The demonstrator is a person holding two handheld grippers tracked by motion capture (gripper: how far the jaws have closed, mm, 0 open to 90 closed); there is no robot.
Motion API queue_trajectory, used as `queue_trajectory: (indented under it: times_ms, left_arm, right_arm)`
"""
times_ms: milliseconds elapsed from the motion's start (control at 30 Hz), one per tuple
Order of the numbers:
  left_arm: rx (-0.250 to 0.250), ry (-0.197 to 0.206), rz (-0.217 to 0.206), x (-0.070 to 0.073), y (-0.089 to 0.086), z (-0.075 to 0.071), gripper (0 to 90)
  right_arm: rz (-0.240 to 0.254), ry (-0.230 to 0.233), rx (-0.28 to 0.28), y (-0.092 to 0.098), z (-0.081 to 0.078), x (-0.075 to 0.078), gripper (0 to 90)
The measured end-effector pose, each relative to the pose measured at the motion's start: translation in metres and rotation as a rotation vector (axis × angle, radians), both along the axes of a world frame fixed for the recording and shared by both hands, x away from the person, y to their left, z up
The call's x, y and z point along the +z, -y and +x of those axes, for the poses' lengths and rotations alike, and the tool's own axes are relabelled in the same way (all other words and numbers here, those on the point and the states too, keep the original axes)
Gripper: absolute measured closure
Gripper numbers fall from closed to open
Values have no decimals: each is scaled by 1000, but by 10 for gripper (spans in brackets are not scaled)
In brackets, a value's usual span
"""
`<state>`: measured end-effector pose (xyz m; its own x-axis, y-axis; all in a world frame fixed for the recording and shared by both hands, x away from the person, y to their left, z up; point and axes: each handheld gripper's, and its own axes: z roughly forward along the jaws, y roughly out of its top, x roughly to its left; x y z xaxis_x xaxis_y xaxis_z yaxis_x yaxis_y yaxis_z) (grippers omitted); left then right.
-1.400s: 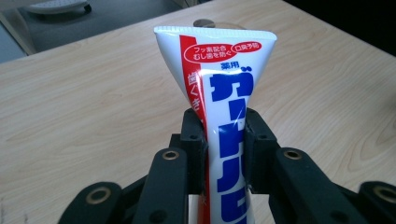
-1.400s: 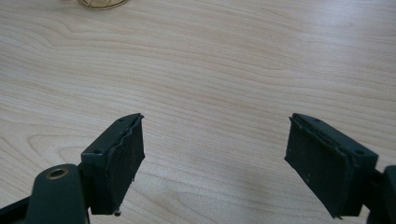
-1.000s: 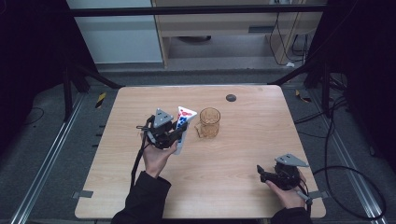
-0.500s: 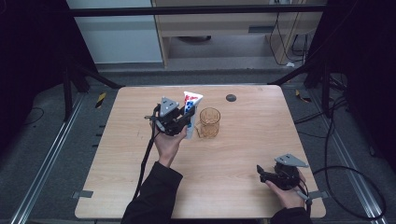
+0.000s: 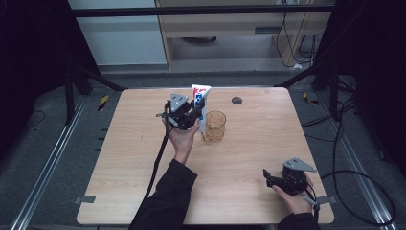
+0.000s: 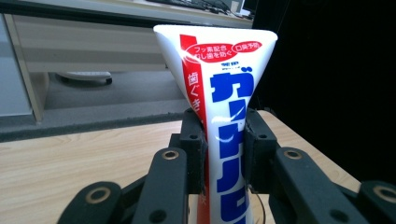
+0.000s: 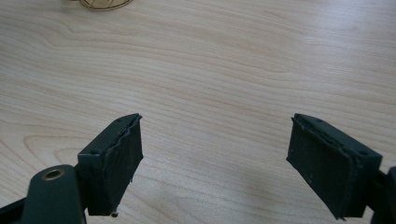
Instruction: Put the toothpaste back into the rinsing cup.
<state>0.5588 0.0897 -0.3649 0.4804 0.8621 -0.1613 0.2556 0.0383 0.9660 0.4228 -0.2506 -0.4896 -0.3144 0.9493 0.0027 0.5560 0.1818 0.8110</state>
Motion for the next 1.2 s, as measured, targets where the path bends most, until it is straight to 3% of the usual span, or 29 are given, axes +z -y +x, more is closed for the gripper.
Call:
queue_trajectory:
  times_ms: [267, 533, 733, 1200]
  left_arm:
    - [27, 27, 6, -2, 16, 11, 723]
    - [40, 17, -6, -8, 25, 27, 723]
    - [43, 35, 11, -7, 34, 34, 722]
    - [41, 33, 53, -15, 51, 47, 721]
  right_arm:
    - [3, 0, 3, -1, 0, 0, 178]
    - [6, 2, 3, 0, 1, -1, 177]
    - [6, 2, -2, 1, 1, -1, 177]
    - [8, -3, 6, -1, 1, -1, 177]
